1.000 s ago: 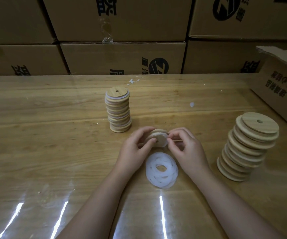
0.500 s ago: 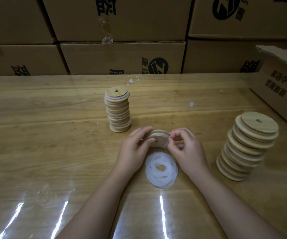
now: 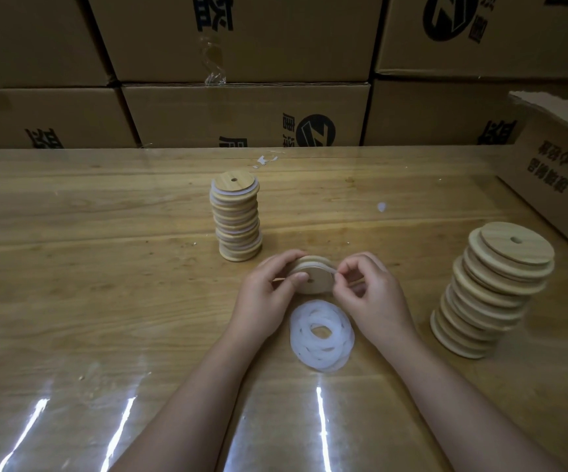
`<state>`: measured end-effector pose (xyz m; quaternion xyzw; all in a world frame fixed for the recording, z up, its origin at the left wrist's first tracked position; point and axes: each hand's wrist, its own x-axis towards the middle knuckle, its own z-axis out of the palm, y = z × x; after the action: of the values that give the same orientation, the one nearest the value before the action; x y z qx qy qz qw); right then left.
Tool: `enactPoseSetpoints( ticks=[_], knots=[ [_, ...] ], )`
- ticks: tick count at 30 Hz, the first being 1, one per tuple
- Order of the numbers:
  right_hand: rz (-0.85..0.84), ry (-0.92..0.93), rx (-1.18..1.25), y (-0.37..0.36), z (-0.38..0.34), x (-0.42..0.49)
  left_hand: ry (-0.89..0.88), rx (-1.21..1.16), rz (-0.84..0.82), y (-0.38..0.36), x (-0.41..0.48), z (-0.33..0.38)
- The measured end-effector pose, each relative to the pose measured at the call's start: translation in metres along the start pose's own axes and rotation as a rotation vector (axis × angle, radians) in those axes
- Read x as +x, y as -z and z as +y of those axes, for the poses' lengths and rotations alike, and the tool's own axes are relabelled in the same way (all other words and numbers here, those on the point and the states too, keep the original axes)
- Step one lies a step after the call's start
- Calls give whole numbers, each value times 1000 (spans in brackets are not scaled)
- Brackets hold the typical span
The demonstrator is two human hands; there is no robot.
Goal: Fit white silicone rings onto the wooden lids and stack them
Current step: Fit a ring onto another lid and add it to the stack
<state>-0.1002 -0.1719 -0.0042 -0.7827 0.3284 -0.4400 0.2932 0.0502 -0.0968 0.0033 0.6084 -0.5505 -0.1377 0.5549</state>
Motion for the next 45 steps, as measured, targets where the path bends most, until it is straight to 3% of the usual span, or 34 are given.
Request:
enactPoseSetpoints(
  ticks=[16,24,40,45],
  knots=[
    [-10,-33,43,5,-2,1,95,-8,-12,-1,1,-2],
    [-59,-143,34,2,2,2,292,-282,-19,0,4,-3],
    [-34,-212,28,2,6,4,239,-250,27,0,2,0],
    [-37,-224,19,3,6,4,153,-137,-33,-1,1,-4]
  ],
)
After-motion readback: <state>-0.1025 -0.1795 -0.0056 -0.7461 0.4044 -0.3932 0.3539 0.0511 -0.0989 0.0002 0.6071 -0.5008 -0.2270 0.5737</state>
